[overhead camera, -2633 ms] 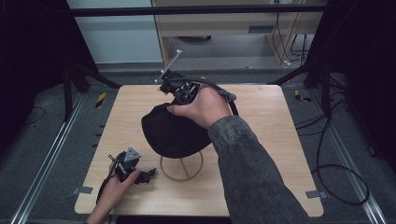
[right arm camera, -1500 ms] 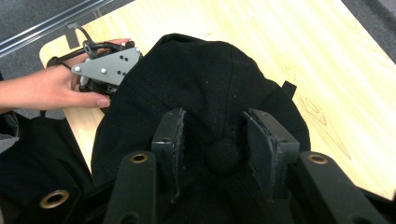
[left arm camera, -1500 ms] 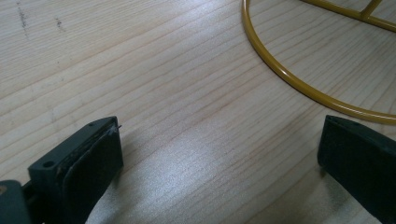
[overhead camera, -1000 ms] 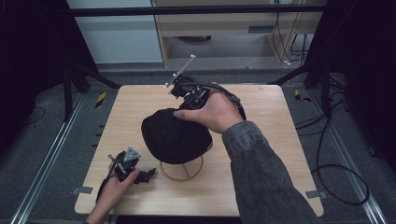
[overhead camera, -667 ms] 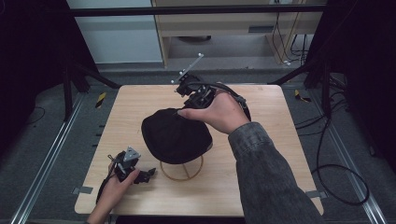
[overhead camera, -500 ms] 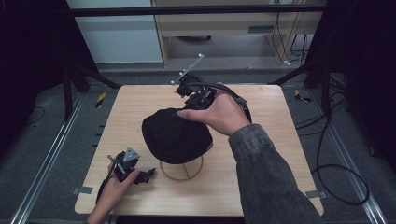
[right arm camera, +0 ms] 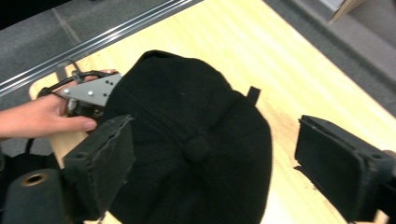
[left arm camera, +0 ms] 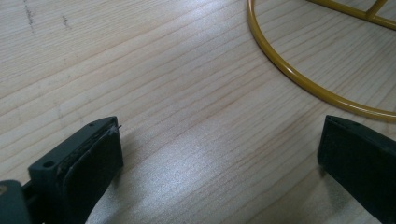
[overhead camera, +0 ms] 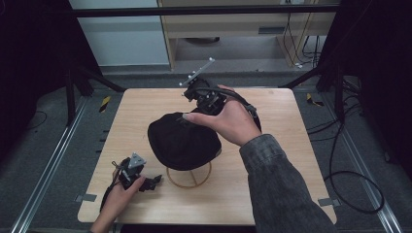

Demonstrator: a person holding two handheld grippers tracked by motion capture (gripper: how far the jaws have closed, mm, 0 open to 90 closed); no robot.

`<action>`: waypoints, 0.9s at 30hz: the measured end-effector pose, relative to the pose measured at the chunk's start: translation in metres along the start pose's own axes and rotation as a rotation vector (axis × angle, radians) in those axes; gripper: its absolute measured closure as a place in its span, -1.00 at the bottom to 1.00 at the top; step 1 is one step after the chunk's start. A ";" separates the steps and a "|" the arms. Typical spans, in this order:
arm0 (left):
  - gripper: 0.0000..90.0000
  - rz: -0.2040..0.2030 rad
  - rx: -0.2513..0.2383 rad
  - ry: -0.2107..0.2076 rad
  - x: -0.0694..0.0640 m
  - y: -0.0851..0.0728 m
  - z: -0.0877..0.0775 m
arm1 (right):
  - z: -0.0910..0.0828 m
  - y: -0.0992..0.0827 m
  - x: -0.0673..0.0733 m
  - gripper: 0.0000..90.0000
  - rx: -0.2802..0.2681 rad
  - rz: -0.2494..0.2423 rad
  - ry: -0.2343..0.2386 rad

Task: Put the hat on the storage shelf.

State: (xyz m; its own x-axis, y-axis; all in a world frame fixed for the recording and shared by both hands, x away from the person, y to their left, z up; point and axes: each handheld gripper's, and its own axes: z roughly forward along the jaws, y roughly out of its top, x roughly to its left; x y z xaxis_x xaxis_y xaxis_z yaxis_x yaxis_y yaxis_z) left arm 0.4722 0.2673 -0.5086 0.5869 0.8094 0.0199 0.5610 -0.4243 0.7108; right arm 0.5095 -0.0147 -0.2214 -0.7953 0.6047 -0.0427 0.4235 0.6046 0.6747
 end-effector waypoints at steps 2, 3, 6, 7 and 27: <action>-1.00 0.001 0.000 0.001 0.000 0.000 0.000 | -0.001 -0.003 -0.001 -0.80 -0.016 0.001 -0.003; -1.00 0.001 0.000 0.001 0.000 0.000 0.000 | -0.002 -0.005 -0.002 -0.80 -0.030 0.002 -0.003; -1.00 0.001 0.000 0.002 0.000 0.000 0.000 | -0.003 -0.010 -0.004 -0.80 -0.044 -0.010 -0.017; -1.00 -0.001 0.000 0.001 0.000 0.000 0.000 | -0.004 -0.014 -0.004 -0.80 -0.041 -0.023 -0.026; -1.00 -0.003 0.000 0.004 0.000 -0.001 -0.001 | -0.043 -0.075 -0.013 -0.81 -0.120 0.019 -0.130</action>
State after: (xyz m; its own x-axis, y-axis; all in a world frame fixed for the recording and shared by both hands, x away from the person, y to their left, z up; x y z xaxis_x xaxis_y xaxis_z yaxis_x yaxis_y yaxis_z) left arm 0.4707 0.2679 -0.5086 0.5829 0.8123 0.0208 0.5628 -0.4221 0.7107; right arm 0.4690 -0.0903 -0.2395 -0.7214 0.6823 -0.1191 0.3767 0.5308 0.7592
